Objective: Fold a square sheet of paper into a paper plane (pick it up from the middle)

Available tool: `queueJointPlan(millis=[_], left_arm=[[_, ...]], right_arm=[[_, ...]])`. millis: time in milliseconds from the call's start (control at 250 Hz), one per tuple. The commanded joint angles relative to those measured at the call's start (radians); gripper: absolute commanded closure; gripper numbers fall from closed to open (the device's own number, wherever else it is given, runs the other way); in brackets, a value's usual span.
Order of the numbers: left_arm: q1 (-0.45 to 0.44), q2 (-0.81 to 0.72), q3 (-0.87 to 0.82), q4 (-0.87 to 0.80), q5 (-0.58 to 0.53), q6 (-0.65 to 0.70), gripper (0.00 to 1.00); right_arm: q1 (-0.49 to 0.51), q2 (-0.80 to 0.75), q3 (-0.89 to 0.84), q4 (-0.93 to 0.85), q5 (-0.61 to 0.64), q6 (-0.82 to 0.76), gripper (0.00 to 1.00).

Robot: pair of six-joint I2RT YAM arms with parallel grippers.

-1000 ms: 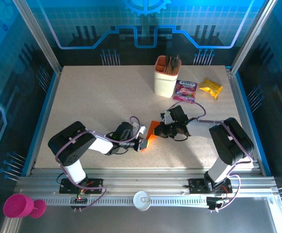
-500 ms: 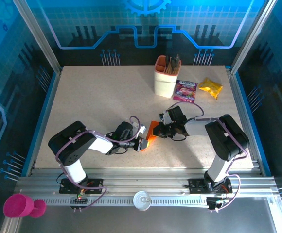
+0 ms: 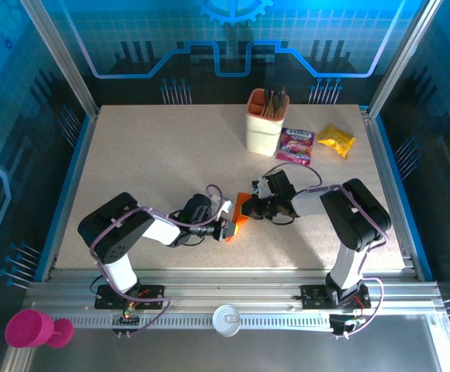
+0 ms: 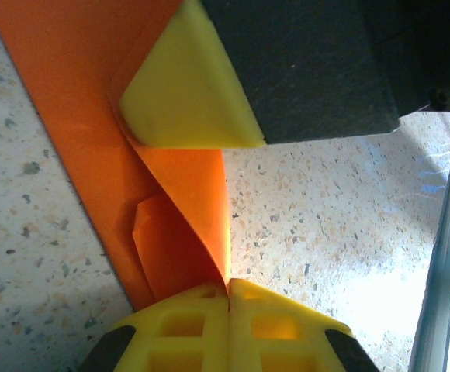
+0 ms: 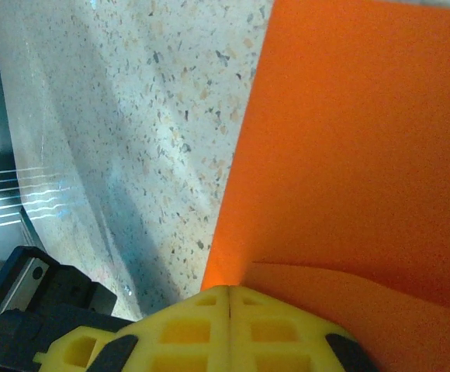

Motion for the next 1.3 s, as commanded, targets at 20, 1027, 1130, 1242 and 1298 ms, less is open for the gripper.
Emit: queueJointPlan(millis=[20,1027,1130,1242,1298], left_arm=[[0.004,0.046,-0.004,-0.029,-0.015,0.004,1.00],[0.037,-0.200,0.095,-0.260,0.008,0.063,1.00],[0.015,-0.163,0.135,-0.287,0.026,0.089,1.00],[-0.011,-0.120,0.180,-0.319,0.033,0.118,1.00],[-0.015,-0.099,0.196,-0.324,0.039,0.125,1.00]], right_arm=[[0.018,0.039,-0.005,0.010,-0.001,0.004,1.00],[0.023,0.148,0.029,-0.282,0.142,0.018,1.00],[0.024,0.151,0.029,-0.282,0.141,0.020,1.00],[0.025,0.154,0.027,-0.280,0.141,0.022,1.00],[0.025,0.158,0.028,-0.282,0.139,0.022,1.00]])
